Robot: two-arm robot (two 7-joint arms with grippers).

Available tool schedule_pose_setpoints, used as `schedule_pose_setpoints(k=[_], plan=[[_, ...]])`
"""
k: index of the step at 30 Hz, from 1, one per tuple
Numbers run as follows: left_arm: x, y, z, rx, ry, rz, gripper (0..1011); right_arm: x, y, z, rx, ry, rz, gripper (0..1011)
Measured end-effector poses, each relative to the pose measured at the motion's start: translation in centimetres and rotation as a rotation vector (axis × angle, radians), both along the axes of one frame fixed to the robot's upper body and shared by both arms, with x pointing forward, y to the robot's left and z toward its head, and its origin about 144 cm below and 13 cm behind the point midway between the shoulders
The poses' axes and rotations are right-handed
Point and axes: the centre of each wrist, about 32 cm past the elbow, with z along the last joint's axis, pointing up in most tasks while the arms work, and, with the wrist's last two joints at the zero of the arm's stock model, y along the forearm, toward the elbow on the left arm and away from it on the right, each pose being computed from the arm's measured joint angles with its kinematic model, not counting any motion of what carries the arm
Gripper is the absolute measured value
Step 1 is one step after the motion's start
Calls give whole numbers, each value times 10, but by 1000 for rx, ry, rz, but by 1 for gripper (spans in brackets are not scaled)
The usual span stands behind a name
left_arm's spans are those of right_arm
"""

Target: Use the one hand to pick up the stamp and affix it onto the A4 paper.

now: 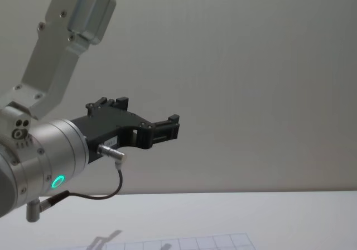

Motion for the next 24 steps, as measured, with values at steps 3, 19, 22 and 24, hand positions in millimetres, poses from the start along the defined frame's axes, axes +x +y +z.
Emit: schedule_pose_setpoints(k=[3,19,22,24], plan=[[0,0,0,0,0,0,1001,2,0,-3,-16,30,4,1001],[0,0,0,0,0,0,1001,16,2,-16,-66,117,16,861],[0,0,0,0,0,0,1001,18,2,-17,-70,124,17,781],[0,0,0,0,0,0,1001,19,2,-18,-71,126,19,729]])
